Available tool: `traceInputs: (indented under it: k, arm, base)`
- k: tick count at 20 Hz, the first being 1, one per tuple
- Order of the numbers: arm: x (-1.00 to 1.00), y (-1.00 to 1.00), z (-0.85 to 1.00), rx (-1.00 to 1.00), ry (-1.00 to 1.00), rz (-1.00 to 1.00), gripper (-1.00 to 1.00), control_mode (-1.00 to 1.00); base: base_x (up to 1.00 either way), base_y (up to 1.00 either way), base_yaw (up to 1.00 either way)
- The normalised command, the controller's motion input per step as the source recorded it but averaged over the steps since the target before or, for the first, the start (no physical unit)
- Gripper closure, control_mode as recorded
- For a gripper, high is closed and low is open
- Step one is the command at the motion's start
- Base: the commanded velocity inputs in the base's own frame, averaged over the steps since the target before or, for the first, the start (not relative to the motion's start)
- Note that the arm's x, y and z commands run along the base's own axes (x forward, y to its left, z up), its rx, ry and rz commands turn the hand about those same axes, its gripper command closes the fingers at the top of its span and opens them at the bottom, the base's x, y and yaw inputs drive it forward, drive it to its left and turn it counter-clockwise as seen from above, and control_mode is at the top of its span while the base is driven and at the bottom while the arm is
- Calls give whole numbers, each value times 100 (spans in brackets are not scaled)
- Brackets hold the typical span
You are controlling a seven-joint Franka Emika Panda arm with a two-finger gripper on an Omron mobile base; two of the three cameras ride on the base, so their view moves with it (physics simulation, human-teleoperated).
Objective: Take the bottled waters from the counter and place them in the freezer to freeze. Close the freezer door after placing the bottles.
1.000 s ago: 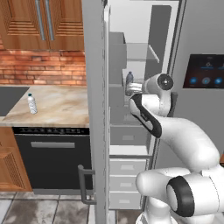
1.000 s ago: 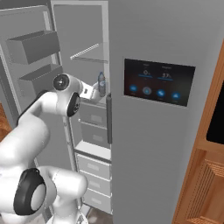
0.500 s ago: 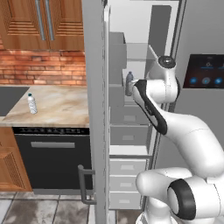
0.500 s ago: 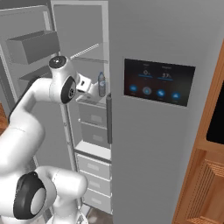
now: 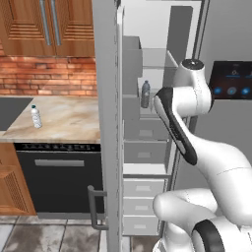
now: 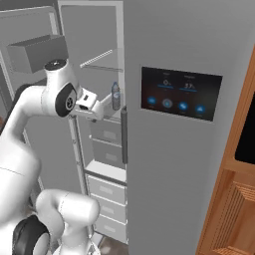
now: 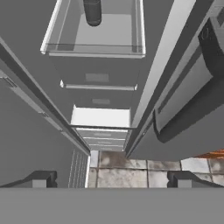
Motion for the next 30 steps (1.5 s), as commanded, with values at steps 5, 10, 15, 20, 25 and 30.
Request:
traceInputs:
  k: [5,10,15,20,25,30]
  arm:
    - [-66,-7,-17,0,-1,2,-100,-100]
    - [-4,-1,-40,-2,0,4,-100,-100]
    - [0,0,-17,-2,3,0,-100,-100]
    - [0,0,0,0,0,0,-100,-100]
    - [-8,0,0,0,0,0,-100,100]
    - [0,0,0,0,0,0,-100,100]
  base:
    - [0,0,0]
    - [0,0,0]
    - [0,0,0]
    - [0,0,0]
    - [-9,0,0]
    - [-51,7,0]
